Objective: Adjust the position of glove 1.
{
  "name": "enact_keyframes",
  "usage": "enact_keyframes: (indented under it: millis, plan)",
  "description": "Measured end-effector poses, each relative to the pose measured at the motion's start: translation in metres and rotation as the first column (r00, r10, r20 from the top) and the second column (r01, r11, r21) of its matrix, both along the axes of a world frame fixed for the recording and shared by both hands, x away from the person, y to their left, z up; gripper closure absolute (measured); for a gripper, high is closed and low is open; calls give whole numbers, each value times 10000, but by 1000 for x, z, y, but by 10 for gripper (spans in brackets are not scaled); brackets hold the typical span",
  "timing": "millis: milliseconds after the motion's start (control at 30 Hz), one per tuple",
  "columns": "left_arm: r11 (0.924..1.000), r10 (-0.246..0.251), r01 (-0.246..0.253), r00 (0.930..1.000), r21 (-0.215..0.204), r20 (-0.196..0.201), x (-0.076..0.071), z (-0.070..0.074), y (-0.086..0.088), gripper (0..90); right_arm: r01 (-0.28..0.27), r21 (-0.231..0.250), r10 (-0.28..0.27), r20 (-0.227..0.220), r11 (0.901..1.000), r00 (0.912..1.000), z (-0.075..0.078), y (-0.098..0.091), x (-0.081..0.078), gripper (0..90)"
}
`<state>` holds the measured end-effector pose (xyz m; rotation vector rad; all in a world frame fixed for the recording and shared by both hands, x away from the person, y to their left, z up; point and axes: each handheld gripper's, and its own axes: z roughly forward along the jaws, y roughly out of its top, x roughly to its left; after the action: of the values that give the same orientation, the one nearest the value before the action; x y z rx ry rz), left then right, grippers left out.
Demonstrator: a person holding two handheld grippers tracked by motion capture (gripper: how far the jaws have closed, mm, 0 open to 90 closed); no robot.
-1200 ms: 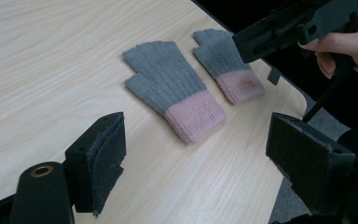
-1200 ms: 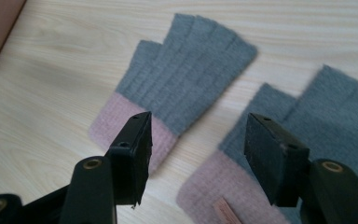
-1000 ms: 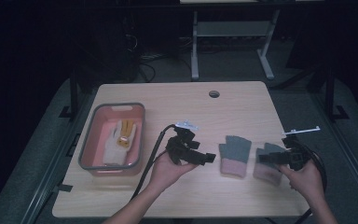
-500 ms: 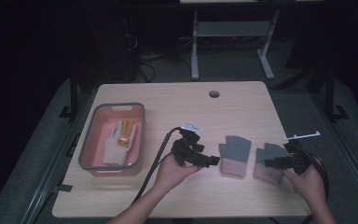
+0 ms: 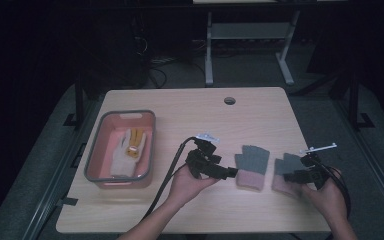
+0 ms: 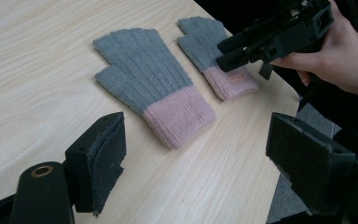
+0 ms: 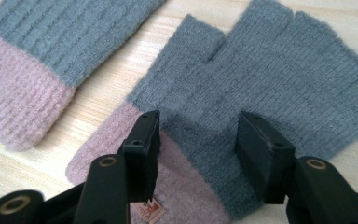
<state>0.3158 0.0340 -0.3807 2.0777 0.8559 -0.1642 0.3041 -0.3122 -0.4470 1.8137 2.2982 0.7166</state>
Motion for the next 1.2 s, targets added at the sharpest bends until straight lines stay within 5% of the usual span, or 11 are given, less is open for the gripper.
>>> enact_keyframes:
  millis: [533,800,1200]
  plan:
    - [9998,-124,122,9999,-176,-116,-3,-1,-5,203,96,-480,-107,-220,9988,9997,1,7,3,674]
    - [9998,-147,146,9998,-109,-115,-2,-2,-7,205,539,7,-538,-303,9985,9981,0,3,5,758]
    - [9998,-107,108,9999,155,-89,0,-5,-9,207,514,225,-505,-395,9984,9979,3,0,6,792]
